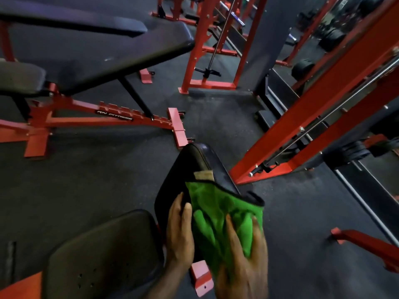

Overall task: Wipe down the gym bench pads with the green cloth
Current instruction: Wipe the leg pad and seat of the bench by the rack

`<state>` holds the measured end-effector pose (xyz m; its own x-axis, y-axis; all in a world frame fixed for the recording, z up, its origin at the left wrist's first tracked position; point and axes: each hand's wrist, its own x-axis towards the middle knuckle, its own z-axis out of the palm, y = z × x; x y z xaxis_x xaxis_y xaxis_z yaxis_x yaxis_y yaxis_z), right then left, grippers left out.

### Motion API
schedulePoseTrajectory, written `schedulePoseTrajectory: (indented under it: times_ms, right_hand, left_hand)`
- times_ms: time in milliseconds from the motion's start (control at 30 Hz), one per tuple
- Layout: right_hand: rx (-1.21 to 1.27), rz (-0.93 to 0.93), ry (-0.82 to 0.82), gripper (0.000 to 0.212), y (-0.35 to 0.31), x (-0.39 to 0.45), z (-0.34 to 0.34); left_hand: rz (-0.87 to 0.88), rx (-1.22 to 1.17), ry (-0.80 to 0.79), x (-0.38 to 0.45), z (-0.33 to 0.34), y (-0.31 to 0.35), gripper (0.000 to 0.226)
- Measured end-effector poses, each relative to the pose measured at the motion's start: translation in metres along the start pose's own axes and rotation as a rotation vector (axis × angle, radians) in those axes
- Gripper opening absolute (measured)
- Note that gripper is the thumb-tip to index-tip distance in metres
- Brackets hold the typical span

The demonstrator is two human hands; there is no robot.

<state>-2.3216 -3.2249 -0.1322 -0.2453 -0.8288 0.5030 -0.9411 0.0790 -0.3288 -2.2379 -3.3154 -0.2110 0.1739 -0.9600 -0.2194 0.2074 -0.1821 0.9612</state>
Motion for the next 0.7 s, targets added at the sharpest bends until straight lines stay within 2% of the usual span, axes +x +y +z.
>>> schedulePoseTrajectory:
  times_ms: [67, 133, 200, 300, 400, 433, 533, 600, 633, 700]
  right_hand:
    - [0.040, 0.054, 0.055, 0.052, -0.004, -0.009, 0.000]
    - [0.045, 0.036, 0.043, 0.063, -0.004, 0.015, 0.000]
    - [-0.039, -0.017, -0.090, 0.073, -0.011, 0.061, 0.002]
    - [-0.131, 0.010, -0.439, 0.070, -0.040, 0.136, 0.018]
    - [-0.246, -0.065, -0.546, 0.056, -0.065, 0.190, 0.053]
    - [-0.301, -0.131, -0.544, 0.048, -0.073, 0.199, 0.065]
    - [-0.455, -0.317, -0.497, 0.027, -0.092, 0.201, 0.092]
    - [-0.493, -0.434, -0.506, 0.027, -0.100, 0.183, 0.110]
    - [-0.444, -0.460, -0.538, 0.030, -0.102, 0.170, 0.119]
    - [-0.263, -0.380, -0.649, 0.034, -0.100, 0.134, 0.131]
  left_hand:
    - [0.013, 0.004, -0.004, -0.003, 0.000, -0.003, 0.072]
    - [0.017, 0.018, -0.014, -0.002, -0.001, -0.004, 0.072]
    - [0.011, 0.023, -0.025, 0.000, -0.001, -0.006, 0.063]
    - [-0.068, 0.014, 0.003, 0.000, 0.000, -0.001, 0.043]
    - [-0.154, -0.010, 0.004, 0.004, 0.000, -0.003, 0.057]
    - [-0.201, -0.063, -0.009, 0.007, -0.001, -0.003, 0.054]
    - [-0.317, -0.243, -0.020, 0.018, -0.008, 0.005, 0.046]
    - [-0.398, -0.297, -0.004, 0.025, -0.017, 0.015, 0.047]
    - [-0.436, -0.331, 0.015, 0.029, -0.024, 0.019, 0.045]
    - [-0.521, -0.518, 0.076, 0.036, -0.037, 0.020, 0.042]
